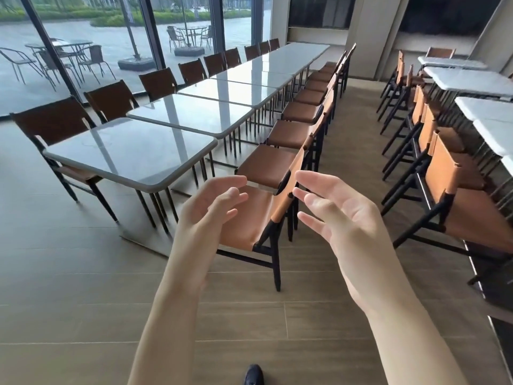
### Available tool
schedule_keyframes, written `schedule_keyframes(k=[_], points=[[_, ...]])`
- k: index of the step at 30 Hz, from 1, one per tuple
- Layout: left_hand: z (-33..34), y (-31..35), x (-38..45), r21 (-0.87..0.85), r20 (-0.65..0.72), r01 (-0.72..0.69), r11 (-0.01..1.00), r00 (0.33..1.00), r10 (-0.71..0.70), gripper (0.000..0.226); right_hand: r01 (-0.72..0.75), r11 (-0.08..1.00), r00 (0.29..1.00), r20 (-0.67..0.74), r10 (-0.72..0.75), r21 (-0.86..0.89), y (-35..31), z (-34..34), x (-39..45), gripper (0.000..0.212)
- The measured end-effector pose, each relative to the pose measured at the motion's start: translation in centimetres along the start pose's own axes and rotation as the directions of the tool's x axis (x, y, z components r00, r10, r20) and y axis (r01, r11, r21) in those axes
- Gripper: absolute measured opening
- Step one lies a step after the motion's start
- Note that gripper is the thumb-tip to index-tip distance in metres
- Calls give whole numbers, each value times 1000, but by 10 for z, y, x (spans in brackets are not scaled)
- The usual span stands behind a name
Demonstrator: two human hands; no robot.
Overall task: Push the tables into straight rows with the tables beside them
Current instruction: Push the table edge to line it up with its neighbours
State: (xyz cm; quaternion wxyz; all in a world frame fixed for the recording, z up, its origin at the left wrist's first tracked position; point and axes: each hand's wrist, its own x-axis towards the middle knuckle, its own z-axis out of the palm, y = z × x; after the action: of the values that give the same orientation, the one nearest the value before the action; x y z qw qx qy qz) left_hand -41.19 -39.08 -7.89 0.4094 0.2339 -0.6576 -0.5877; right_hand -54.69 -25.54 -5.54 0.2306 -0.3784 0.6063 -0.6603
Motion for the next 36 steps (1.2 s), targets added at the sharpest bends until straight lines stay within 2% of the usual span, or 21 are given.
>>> schedule_keyframes(k=[9,17,21,28,36], points=[[-5,-29,128,-17,-35,13,1000,999,-13,19,-32,999,998,57,34,-28,20,21,136,25],[-3,-52,198,-5,-27,26,1000,999,-26,22,-44,999,998,45,45,-14,40,27,208,26],[2,-59,224,10,-37,15,1000,999,-15,24,-66,997,996,54,69,-44,48,24,236,20],[36,-70,262,39,-49,12,999,999,-10,26,-40,999,995,91,37,32,65,-6,281,28],[115,-80,312,103,-114,-28,994,993,40,19,-7,999,988,153,1,40,76,-87,348,28]])
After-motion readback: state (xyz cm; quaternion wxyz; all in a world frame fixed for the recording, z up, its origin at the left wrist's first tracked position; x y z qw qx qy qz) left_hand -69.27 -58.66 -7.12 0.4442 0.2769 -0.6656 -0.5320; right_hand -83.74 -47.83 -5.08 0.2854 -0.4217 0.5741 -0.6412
